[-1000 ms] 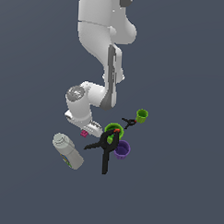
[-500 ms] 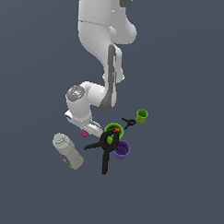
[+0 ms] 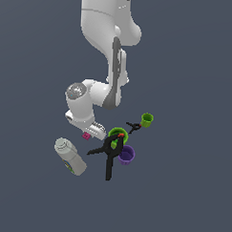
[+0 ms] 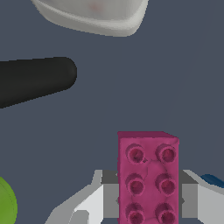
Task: Pick up a designated object from a clutter of objects.
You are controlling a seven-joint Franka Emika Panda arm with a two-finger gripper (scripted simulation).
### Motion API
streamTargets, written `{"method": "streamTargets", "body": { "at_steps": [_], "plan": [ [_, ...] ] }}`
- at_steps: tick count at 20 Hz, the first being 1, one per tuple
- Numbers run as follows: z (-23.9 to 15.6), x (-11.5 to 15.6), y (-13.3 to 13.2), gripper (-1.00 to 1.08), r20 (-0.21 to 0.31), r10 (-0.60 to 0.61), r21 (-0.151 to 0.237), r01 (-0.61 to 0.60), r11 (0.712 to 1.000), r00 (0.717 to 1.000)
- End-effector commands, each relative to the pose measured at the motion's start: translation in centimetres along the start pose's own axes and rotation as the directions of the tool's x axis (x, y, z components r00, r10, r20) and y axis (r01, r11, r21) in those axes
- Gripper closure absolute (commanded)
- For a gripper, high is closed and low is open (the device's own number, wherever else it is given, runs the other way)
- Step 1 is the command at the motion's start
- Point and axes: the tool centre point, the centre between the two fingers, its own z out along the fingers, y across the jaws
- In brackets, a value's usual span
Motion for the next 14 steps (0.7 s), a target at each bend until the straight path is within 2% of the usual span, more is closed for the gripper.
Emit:
{"method": "streamTargets", "body": {
  "at_steps": [1, 14],
  "plan": [
    [-1.6, 0.2, -0.1, 1.08, -0.001, 0.000, 0.000, 0.000, 1.000, 1.000],
    [-14.3, 1.4, -0.8, 1.08, -0.001, 0.002, -0.001, -0.002, 1.000, 1.000]
  ]
}}
